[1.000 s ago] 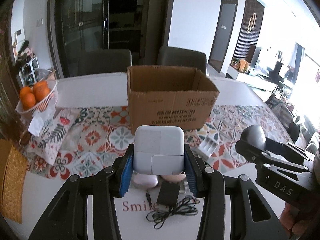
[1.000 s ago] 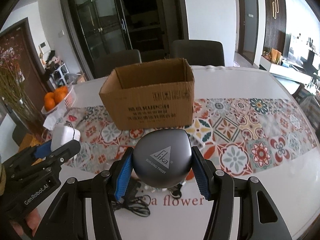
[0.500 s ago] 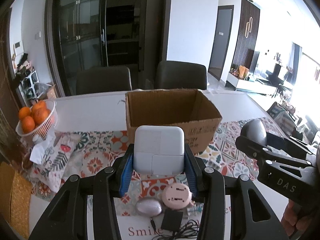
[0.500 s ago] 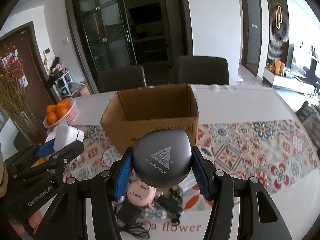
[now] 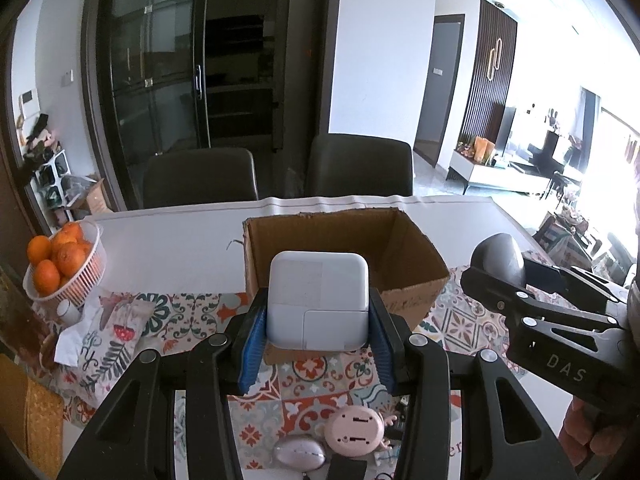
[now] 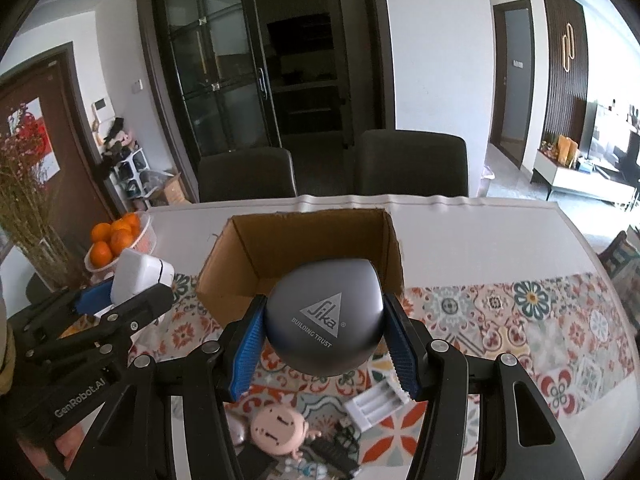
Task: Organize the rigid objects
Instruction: 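Carry the white charger and grey speaker with both grippers into the cardboard box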
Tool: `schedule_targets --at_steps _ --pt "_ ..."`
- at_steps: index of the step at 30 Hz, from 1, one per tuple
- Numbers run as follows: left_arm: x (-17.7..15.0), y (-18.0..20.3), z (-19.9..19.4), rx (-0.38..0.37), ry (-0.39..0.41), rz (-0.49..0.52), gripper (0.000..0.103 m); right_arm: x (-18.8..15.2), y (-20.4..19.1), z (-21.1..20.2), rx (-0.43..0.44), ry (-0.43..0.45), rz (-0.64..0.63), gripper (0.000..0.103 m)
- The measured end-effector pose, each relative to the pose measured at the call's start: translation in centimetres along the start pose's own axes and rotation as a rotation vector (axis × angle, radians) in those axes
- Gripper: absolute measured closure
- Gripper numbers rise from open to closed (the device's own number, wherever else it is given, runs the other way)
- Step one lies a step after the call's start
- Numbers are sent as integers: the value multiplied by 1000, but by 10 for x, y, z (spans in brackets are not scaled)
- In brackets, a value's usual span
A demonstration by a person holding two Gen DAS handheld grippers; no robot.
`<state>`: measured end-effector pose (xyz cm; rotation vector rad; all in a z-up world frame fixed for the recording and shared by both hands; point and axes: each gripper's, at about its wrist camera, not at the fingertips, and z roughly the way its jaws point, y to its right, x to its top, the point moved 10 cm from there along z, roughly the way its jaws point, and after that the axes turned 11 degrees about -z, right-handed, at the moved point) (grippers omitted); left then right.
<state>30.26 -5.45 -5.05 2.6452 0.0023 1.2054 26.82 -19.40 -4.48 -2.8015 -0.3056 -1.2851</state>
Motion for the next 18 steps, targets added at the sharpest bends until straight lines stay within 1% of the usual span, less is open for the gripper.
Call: schedule_targets --at_steps 4,10,14,18 --pt "7 -1 7 9 2 8 58 7 3 5 -6 -1 -5 46" --pt "16 0 19 6 -16 9 58 17 7 15 -5 -6 -17 46" --pt "23 -1 31 1 -36 4 58 24 10 27 14 -25 -14 46" --pt "31 -1 44 -7 -65 -1 58 28 12 45 53 -65 18 46"
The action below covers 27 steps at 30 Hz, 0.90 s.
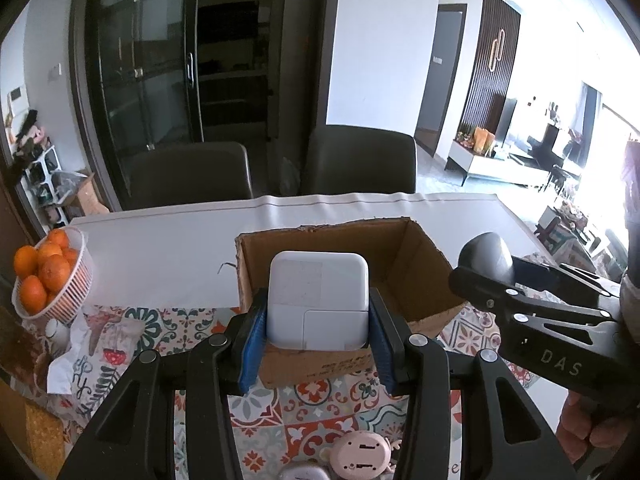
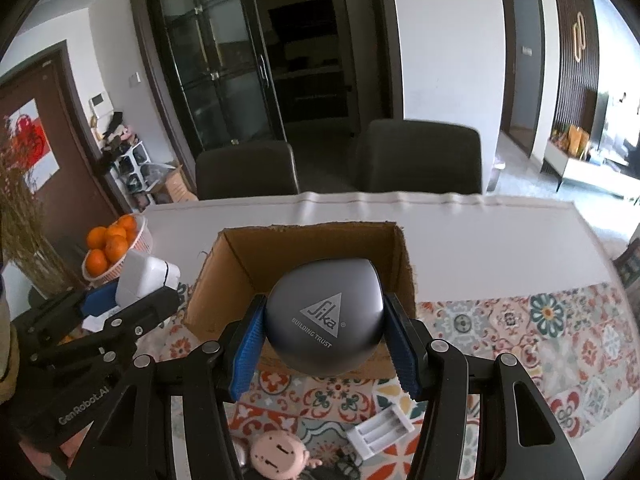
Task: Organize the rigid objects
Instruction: 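Carry the white charger and grey speaker with both grippers into the cardboard box, then open both grippers to drop the charger and speaker into the box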
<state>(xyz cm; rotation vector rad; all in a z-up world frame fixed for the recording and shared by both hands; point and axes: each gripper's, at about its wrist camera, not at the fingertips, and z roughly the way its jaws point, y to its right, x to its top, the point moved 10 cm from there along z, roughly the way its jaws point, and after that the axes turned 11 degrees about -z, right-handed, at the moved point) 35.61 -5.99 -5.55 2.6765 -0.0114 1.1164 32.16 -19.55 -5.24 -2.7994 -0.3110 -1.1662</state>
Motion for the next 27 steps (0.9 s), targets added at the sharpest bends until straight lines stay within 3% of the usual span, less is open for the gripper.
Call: schedule_targets --at_steps 12,27 --pt "11 -11 47 55 -82 62 58 10 7 44 4 -105 -35 46" --pt "-1 -17 95 71 -217 66 58 -8 17 94 34 -240 -26 46"
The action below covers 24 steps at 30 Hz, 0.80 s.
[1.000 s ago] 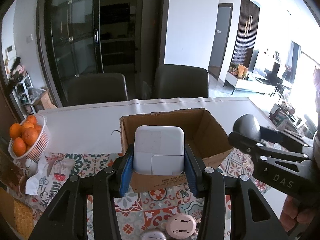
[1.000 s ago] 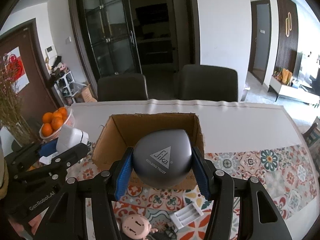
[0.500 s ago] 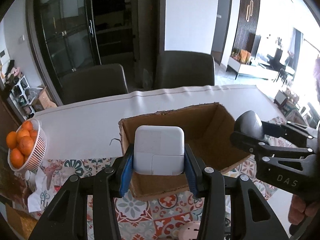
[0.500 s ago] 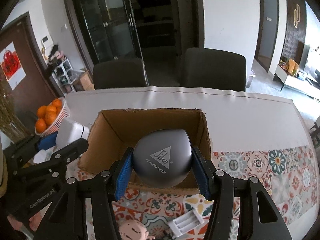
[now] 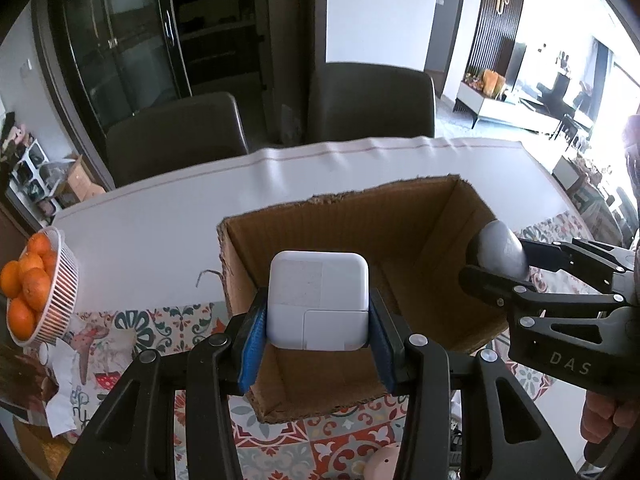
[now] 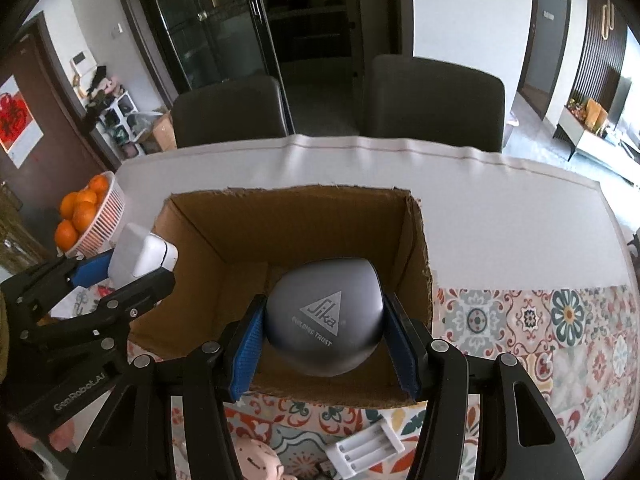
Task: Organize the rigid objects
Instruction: 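Open both grippers to drop the charger and speaker into the box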
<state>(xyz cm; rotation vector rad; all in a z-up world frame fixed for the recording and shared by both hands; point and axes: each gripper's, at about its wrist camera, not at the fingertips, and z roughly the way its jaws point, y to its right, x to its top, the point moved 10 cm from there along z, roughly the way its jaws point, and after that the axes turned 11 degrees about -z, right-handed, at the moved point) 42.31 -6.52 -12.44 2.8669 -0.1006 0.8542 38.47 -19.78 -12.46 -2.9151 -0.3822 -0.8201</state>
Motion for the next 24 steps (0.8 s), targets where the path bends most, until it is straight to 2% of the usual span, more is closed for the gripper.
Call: schedule_targets --at_steps 8,12,24 --pt "-11 -3 15 12 -46 2 58 -9 -2 16 -3 -45 -22 46" --pt "-13 -2 16 7 -55 -6 56 -9 -2 15 -4 -32 -25 45" --pt "-18 2 -21 6 17 11 51 -16 -6 -17 -29 21 -17 45"
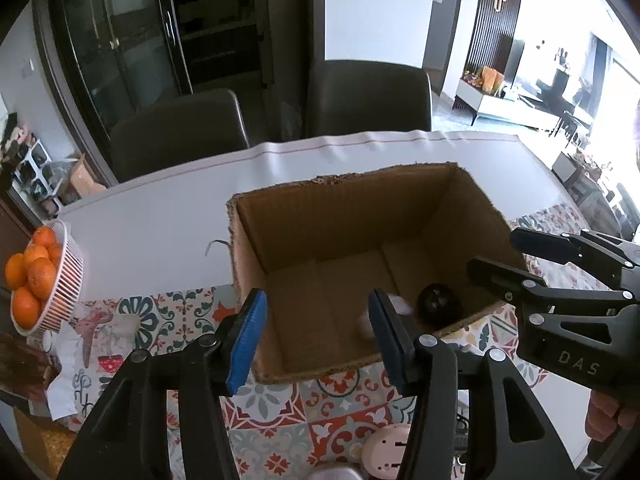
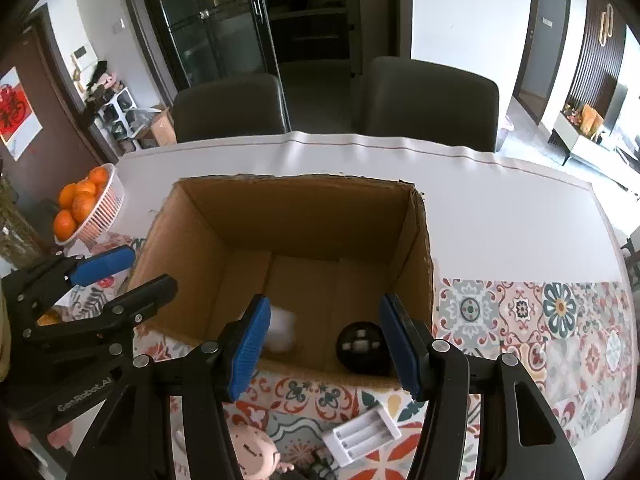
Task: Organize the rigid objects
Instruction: 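Open both grippers to drop the charger and speaker into the box, then withdraw both grippers from the box toward the remaining items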
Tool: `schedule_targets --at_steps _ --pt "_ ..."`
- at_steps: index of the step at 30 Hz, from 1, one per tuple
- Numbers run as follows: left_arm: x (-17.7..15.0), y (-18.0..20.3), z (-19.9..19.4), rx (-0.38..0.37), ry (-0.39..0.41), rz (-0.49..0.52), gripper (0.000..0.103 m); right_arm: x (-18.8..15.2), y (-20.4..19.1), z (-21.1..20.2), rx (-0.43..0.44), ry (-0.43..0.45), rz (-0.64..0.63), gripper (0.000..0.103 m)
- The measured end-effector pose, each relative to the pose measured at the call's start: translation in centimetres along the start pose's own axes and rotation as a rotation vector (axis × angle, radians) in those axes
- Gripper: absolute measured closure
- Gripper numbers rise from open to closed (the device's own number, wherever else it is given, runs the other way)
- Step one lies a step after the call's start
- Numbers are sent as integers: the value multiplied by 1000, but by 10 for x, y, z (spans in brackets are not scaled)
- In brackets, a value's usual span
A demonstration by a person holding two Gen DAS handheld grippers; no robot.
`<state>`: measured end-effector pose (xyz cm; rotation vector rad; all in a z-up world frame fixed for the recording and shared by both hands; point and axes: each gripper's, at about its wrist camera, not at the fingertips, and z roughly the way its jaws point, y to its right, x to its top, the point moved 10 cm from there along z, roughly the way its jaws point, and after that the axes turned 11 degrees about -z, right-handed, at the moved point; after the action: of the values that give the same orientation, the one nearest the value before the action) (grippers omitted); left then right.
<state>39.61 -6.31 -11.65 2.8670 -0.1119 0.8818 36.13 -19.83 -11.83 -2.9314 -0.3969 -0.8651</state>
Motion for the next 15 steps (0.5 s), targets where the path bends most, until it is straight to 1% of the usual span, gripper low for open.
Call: schedule_targets --at_steps 9,15 --pt "-10 3 -35 -6 53 10 46 -9 -7 -37 -25 49 6 45" --pt "-20 5 -53 7 83 28 43 -20 -10 -57 -55 78 -1 45"
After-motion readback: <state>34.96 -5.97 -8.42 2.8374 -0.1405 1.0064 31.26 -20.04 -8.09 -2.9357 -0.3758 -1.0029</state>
